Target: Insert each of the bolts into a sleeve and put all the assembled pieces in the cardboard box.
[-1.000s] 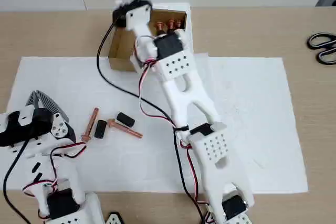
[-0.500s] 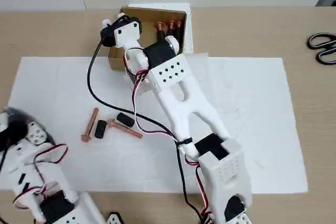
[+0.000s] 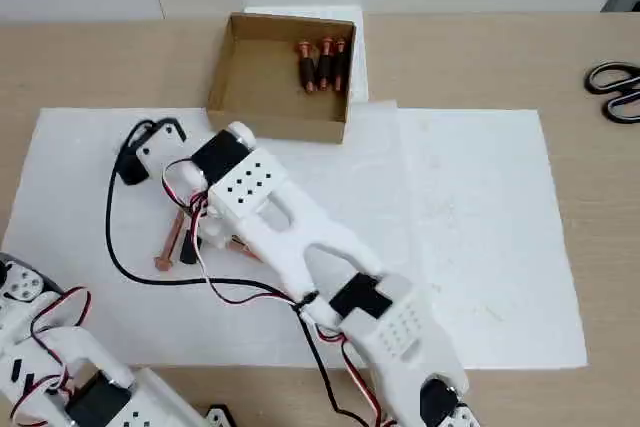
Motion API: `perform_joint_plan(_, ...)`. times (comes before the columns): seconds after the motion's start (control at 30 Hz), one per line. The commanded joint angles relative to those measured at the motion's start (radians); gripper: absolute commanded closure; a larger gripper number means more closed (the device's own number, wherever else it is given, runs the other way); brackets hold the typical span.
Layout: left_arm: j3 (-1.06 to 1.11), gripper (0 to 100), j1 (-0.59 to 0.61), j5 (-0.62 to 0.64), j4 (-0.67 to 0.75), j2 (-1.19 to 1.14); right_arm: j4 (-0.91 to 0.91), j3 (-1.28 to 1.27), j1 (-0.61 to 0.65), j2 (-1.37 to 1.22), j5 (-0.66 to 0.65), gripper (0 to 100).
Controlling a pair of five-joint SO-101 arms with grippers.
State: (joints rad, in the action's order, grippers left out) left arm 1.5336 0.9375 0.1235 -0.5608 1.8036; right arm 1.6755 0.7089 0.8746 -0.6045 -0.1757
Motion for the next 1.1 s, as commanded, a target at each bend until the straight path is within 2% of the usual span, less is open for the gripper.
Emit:
perform_joint_plan(0.0,0.002,99,0.008,-0.005,-0.006,0.014,-0.008,0.003,0.004,-0.030,-0.005,78.3)
perform_joint_plan(0.47,0.004,99,0.009,-0.005,-0.005,0.015,-0.133,0.005,0.002,-0.130,-0.003,78.3)
perform_joint_plan(1.07,0.004,99,0.006,-0.005,-0.003,0.015,-0.173,0.005,-0.051,-0.220,-0.002,78.3)
